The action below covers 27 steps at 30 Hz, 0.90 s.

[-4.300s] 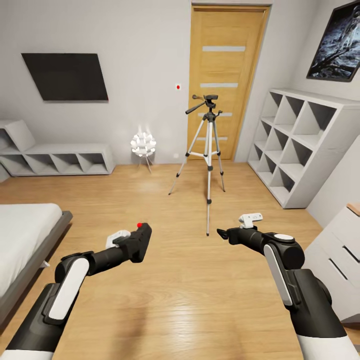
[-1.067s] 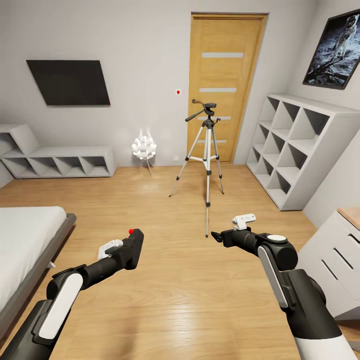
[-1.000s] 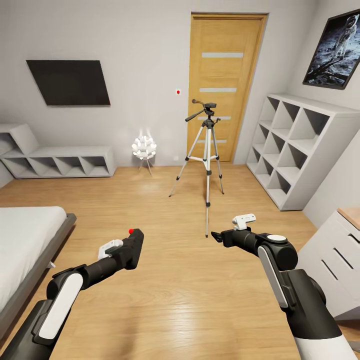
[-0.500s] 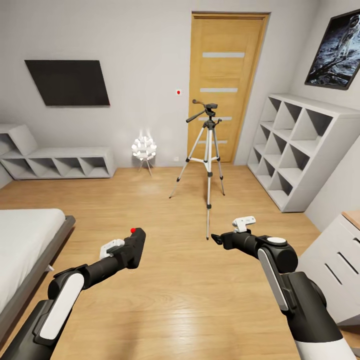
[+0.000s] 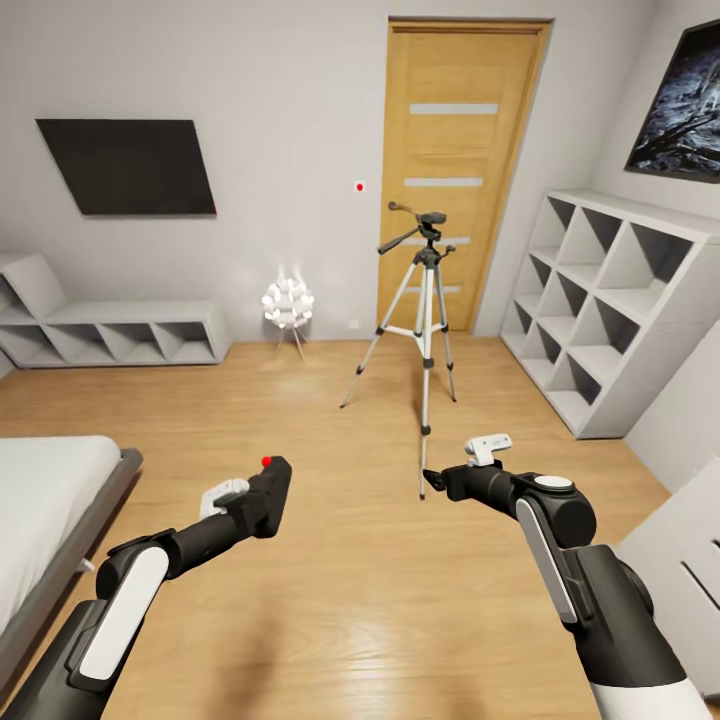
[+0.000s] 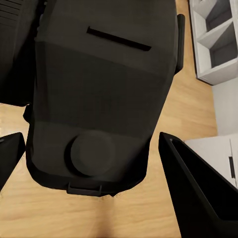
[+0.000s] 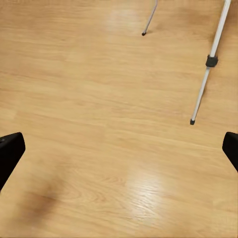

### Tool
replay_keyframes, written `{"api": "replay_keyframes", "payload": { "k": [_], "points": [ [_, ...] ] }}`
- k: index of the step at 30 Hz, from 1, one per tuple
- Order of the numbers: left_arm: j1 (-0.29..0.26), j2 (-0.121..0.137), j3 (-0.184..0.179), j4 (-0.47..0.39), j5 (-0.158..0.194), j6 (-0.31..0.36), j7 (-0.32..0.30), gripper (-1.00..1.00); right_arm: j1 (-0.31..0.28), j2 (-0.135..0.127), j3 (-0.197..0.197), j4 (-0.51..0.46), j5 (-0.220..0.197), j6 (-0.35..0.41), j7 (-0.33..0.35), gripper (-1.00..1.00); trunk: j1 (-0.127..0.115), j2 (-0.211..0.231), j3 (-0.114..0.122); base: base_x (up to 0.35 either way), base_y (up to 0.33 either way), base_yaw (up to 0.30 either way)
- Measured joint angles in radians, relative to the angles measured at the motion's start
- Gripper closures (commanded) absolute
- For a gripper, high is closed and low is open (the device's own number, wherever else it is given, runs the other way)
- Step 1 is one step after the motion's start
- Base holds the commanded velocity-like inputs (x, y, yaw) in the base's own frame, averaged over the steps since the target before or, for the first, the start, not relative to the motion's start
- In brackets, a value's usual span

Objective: Attach the digital camera to the camera tripod in the bedroom.

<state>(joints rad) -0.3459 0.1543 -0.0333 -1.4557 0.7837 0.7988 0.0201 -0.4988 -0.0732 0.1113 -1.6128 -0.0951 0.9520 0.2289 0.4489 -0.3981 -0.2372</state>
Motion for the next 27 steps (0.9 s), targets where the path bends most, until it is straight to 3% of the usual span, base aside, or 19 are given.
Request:
{"api": "replay_keyframes", "payload": {
  "k": [8, 27],
  "points": [
    [-0.001, 0.001, 0.005, 0.001, 0.001, 0.001, -0.004, 1.00, 0.001, 0.000, 0.000, 0.000, 0.000, 0.002, -0.001, -1.00, 0.000, 0.000, 0.000, 0.259, 0.243, -0.143],
    [0.001, 0.008, 0.008, 0.001, 0.002, 0.001, -0.006, 1.00, 0.002, 0.006, 0.004, 0.000, 0.000, 0.003, -0.003, -1.00, 0.000, 0.000, 0.000, 0.196, 0.304, -0.266]
  ]
}}
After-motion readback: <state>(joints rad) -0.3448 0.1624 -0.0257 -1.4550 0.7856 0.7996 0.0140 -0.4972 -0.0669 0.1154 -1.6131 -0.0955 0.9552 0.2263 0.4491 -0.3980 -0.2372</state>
